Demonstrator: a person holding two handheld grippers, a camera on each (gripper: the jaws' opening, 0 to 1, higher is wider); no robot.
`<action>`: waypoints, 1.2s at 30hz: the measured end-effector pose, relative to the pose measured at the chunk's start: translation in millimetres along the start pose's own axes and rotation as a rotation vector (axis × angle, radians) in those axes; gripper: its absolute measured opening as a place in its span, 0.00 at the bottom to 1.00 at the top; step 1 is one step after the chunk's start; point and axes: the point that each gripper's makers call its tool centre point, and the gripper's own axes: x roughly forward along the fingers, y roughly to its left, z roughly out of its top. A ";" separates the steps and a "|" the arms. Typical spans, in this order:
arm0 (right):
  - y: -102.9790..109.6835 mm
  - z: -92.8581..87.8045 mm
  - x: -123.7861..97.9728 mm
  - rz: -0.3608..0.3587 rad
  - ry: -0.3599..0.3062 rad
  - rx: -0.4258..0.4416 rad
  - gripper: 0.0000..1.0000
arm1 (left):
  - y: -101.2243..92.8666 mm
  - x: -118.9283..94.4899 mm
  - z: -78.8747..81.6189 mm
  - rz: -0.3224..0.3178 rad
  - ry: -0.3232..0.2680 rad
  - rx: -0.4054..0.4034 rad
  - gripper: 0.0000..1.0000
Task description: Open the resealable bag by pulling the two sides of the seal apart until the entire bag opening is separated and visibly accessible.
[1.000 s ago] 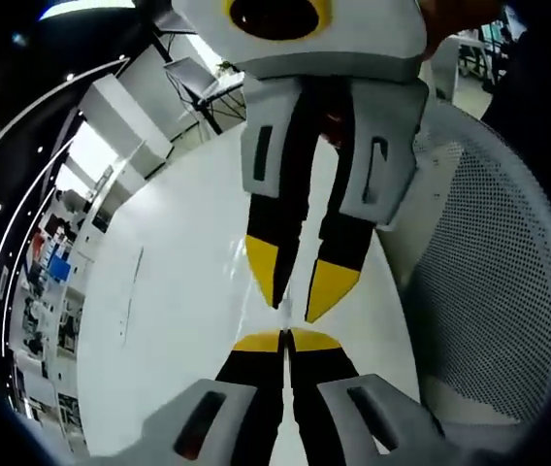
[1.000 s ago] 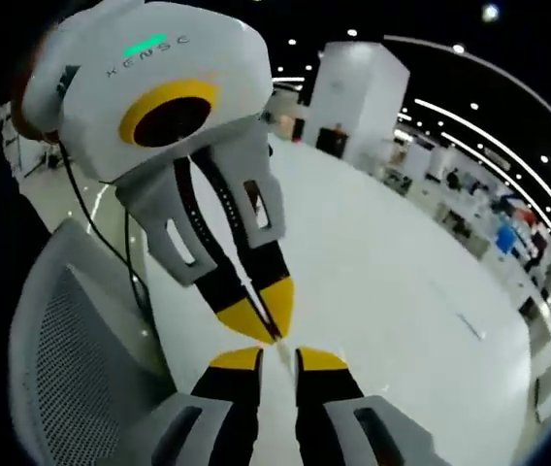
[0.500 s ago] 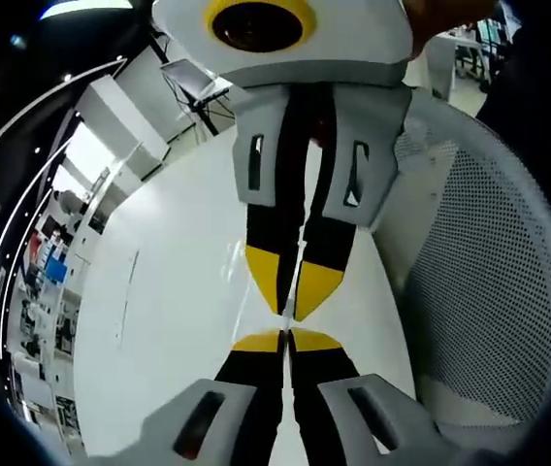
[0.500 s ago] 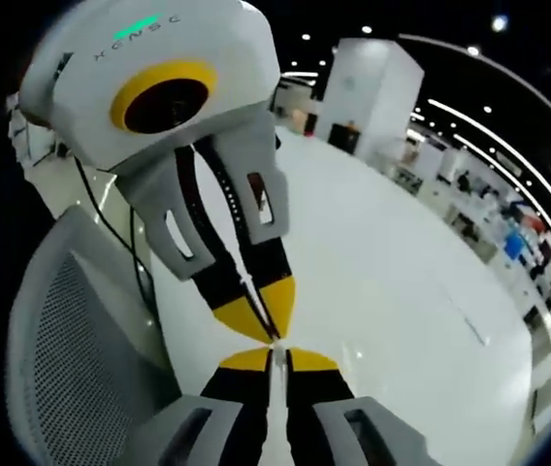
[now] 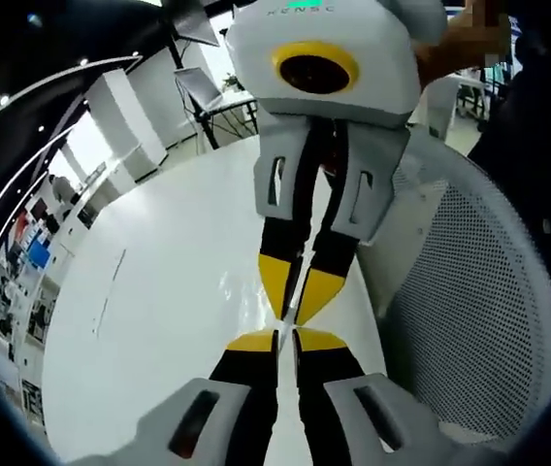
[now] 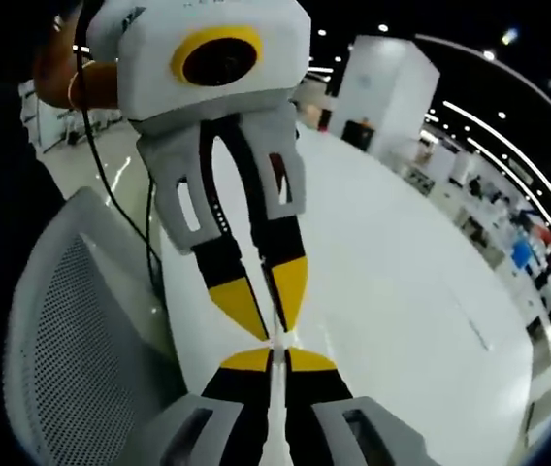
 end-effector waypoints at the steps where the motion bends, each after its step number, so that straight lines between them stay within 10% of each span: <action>1: 0.6 -0.2 0.2 0.003 0.003 -0.009 0.00 | -0.9 0.6 -1.8 -0.004 0.008 0.003 0.03; 36: 13.1 -6.6 4.7 0.048 0.048 -0.093 0.00 | -14.6 8.1 -6.9 -0.075 -0.001 -0.011 0.00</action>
